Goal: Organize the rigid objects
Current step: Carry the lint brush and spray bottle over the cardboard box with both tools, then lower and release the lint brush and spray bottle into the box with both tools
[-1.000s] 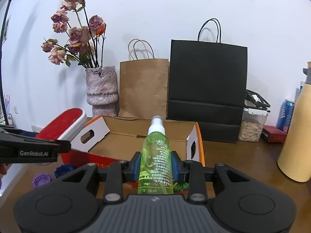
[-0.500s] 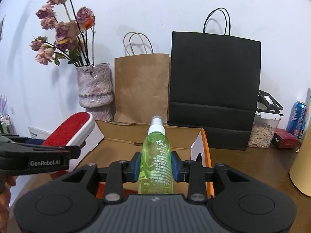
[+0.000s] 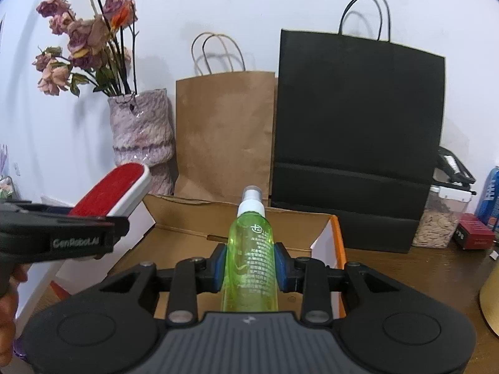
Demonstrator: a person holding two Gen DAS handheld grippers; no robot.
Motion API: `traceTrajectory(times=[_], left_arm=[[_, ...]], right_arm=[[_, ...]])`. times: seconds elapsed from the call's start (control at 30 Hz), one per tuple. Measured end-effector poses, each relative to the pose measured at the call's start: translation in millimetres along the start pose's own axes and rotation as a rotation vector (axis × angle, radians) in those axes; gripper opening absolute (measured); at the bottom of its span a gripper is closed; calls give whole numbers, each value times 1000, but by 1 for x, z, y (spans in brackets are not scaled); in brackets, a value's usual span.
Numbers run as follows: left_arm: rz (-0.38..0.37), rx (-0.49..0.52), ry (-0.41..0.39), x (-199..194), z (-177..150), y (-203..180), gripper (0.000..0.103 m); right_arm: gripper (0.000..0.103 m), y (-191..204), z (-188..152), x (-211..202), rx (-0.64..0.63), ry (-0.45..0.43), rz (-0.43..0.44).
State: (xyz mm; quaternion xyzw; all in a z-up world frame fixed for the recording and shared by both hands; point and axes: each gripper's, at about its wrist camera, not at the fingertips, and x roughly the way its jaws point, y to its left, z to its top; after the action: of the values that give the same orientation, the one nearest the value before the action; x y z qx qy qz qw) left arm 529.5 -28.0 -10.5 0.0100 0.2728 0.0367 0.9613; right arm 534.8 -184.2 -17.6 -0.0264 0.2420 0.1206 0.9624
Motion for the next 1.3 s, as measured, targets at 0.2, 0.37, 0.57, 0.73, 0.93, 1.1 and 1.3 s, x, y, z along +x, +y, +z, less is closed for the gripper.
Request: traceTrajectory(times=[0.2,0.37,0.57,0.73,0.93,1.1,1.3], left_arm=[[6,12,28,25,6,-1,57],[11,33,54,40,5,-4,57],[27,64,32,35,4,-8,103],[32,37,31,26,9,-3,103],[41,49,26,21,7,-2,103],[36,62,24,17,5,-4,103],[27,64,19,10,4,-2,103]], right_arm=[[31,2,-1,22,-21,39,0],[31,1,-5,33,-24,57,-2],[43,-1,-9,38,-27,85,-19],[103,-2,-7,32,-30,55,-54],[103,-4,-7,33,-28,69,-65],[103,-2,-6,31,-32,65,-66],[103,-2,-7,24,-37,56,-69]])
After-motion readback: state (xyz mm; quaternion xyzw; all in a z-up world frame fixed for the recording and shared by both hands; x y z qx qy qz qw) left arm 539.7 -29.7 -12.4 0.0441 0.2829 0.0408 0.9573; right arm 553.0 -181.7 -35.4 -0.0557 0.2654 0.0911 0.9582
